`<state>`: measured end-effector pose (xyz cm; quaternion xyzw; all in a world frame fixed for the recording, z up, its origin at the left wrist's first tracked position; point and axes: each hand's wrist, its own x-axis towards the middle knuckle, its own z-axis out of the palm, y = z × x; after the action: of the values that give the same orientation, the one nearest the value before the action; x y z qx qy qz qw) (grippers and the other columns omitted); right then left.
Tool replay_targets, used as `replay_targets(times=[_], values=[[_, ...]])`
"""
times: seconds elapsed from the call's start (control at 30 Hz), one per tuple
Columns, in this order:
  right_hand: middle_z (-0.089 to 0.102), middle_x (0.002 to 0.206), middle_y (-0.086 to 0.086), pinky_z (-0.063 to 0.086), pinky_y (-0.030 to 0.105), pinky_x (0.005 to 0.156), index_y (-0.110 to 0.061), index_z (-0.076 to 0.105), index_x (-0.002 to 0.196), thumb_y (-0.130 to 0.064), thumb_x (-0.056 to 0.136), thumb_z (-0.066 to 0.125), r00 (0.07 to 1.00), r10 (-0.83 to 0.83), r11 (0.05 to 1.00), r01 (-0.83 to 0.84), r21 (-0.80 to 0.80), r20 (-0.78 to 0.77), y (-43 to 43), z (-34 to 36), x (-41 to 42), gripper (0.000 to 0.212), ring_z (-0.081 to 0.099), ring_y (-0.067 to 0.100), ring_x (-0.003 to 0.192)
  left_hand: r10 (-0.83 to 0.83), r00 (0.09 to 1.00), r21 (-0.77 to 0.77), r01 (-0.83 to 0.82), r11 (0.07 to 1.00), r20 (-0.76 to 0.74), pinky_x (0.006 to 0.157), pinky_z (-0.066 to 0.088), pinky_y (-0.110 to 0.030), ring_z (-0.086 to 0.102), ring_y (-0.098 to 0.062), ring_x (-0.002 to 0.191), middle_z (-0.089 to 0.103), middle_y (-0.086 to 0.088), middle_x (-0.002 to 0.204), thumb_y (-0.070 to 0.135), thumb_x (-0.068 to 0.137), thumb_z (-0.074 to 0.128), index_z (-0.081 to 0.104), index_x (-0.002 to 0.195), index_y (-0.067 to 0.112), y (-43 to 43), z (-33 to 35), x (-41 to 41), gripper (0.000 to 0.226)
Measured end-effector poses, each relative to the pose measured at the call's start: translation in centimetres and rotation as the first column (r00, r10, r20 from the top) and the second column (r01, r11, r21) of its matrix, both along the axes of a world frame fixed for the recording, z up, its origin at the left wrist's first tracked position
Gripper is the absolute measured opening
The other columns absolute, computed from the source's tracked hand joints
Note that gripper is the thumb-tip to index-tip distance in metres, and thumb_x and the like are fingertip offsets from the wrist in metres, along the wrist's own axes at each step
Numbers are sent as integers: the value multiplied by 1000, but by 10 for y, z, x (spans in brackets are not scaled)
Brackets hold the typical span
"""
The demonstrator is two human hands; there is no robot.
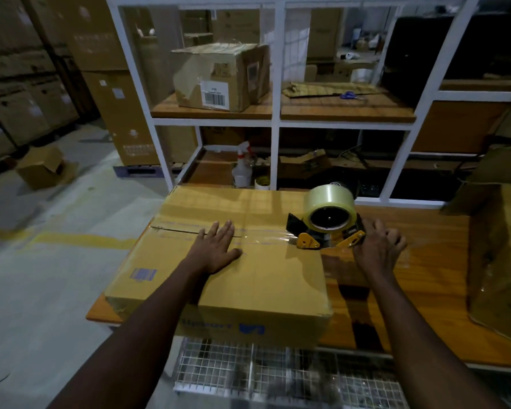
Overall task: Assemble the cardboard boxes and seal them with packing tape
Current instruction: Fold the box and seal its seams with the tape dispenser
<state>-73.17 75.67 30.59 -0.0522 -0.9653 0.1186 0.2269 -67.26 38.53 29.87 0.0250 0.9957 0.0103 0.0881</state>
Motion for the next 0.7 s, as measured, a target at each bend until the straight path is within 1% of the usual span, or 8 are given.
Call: replay_targets(times=[0.1, 0.17, 0.27, 0.33, 0.4, 0.5, 0.57, 0.7], values=[[56, 114, 8, 30, 47, 92, -27, 56, 122, -16, 74, 73, 999, 21, 1000, -21, 11, 42, 4, 1, 1, 52, 47, 36, 99, 50, 999, -12, -50, 999, 7, 121, 3, -53, -8, -27, 152, -14, 2, 165, 74, 75, -2, -6, 158, 20, 6, 3, 1, 99], [57, 111, 8, 30, 47, 91, -26, 57, 121, -16, 72, 76, 998, 35, 999, -35, 16, 44, 7, 3, 1, 54, 48, 36, 98, 81, 997, 4, -81, 997, 15, 120, 3, -56, -8, -32, 152, -13, 3, 165, 71, 78, 4, -5, 158, 20, 23, 6, -1, 96], [57, 109, 9, 30, 46, 90, -25, 58, 119, -16, 72, 77, 998, 44, 999, -43, -7, 40, 14, 2, 1, 52, 48, 36, 97, 4, 999, 2, -4, 1000, 45, 120, 4, -56, -5, -33, 152, -10, 0, 166, 64, 86, 16, -3, 159, 18, 72, 11, -9, 88], [56, 110, 9, 29, 45, 91, -26, 58, 121, -16, 74, 75, 998, 49, 999, -48, -24, 43, 19, 2, -1, 51, 47, 35, 98, -20, 998, -1, 20, 1000, 53, 120, 3, -55, -4, -33, 152, -10, -2, 166, 67, 88, 21, -3, 158, 16, 105, 13, -14, 90], [56, 114, 8, 28, 45, 91, -27, 56, 125, -16, 76, 74, 996, 62, 998, -60, -36, 58, 22, 2, -2, 53, 46, 36, 102, 19, 999, 32, -20, 999, 44, 120, 2, -56, -6, -33, 152, -11, -3, 165, 73, 90, 28, -3, 158, 15, 128, 13, -17, 95], [53, 121, 8, 29, 46, 92, -26, 53, 129, -17, 78, 72, 991, 87, 995, -82, -54, 98, 26, -1, -4, 55, 43, 36, 108, 50, 998, 62, -53, 997, 48, 120, -1, -58, -9, -31, 152, -13, -2, 165, 87, 81, 28, -6, 158, 16, 150, 10, -16, 110], [52, 123, 8, 29, 46, 93, -26, 51, 130, -17, 80, 71, 988, 106, 993, -100, -60, 115, 28, -2, -5, 55, 42, 36, 109, 69, 997, 71, -72, 995, 45, 120, -2, -58, -11, -30, 152, -16, -1, 165, 92, 76, 25, -9, 157, 16, 157, 5, -15, 117], [50, 124, 7, 28, 48, 96, -28, 50, 129, -13, 80, 70, 986, 120, 990, -111, -84, 112, 45, -3, -7, 55, 40, 36, 111, 95, 994, 75, -98, 992, 52, 119, -1, -60, -10, -29, 152, -16, 0, 165, 91, 77, 24, -8, 158, 17, 158, 6, -13, 114]])
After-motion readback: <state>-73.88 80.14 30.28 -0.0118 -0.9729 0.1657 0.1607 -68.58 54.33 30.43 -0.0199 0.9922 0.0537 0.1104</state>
